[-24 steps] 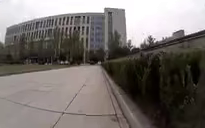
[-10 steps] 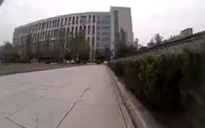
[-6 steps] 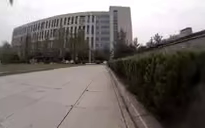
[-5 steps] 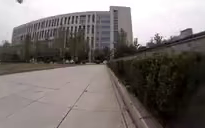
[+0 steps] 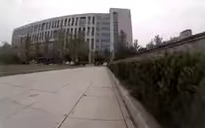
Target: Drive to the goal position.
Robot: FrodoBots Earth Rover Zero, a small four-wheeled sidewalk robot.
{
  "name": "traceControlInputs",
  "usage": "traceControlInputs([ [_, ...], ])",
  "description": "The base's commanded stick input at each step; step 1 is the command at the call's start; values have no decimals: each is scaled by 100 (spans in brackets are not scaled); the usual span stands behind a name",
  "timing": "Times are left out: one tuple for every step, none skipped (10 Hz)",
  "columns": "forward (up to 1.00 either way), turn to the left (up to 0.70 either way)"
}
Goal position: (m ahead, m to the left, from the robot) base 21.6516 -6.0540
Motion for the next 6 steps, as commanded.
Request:
traceControlInputs([
  [45,0],
  [45,0],
  [45,0],
  [45,0],
  [45,0],
  [45,7],
])
